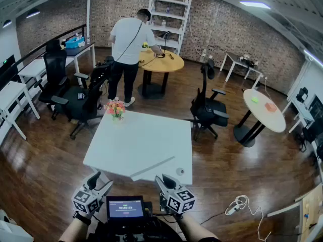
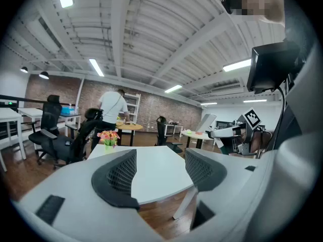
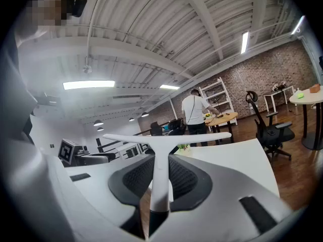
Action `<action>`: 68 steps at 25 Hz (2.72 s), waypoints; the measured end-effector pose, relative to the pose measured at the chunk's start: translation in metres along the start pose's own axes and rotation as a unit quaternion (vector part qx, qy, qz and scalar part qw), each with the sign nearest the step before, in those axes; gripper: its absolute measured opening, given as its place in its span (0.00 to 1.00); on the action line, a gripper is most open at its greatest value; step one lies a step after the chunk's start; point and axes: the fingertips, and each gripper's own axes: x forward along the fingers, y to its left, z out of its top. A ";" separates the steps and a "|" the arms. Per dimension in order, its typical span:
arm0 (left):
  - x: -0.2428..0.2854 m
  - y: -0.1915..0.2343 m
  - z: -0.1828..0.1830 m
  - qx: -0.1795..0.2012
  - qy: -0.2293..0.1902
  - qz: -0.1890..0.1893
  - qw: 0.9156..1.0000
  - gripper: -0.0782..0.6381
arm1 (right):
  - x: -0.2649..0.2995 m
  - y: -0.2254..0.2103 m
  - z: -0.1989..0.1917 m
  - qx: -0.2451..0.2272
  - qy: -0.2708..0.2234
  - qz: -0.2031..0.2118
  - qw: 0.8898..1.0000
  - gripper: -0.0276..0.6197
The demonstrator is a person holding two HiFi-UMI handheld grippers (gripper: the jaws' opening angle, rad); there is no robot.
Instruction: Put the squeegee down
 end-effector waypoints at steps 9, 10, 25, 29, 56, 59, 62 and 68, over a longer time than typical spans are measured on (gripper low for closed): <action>0.010 -0.009 0.001 -0.012 -0.004 0.010 1.000 0.54 | -0.004 -0.011 0.000 -0.001 0.003 0.008 1.000 0.19; 0.011 -0.010 0.000 -0.012 -0.004 0.012 1.000 0.54 | -0.005 -0.013 0.000 0.000 0.002 0.010 1.000 0.19; 0.018 -0.005 -0.010 -0.023 -0.003 0.036 0.999 0.54 | 0.011 -0.021 0.000 -0.014 0.012 0.034 0.999 0.19; 0.025 -0.002 -0.010 -0.023 0.005 0.035 0.999 0.54 | 0.022 -0.028 0.001 -0.016 0.019 0.033 0.999 0.19; 0.116 0.163 0.007 -0.042 0.013 0.016 0.999 0.54 | 0.271 -0.037 0.021 -0.053 0.090 0.063 0.993 0.20; 0.124 0.187 0.008 -0.044 0.015 0.015 0.999 0.54 | 0.316 -0.040 0.012 -0.055 0.112 0.065 0.990 0.20; 0.129 0.209 0.007 -0.049 0.020 0.015 0.998 0.54 | 0.355 -0.042 -0.001 -0.055 0.135 0.064 0.987 0.20; 0.143 0.247 -0.008 -0.065 0.033 0.016 0.997 0.54 | 0.424 -0.063 -0.050 -0.066 0.197 0.052 0.977 0.20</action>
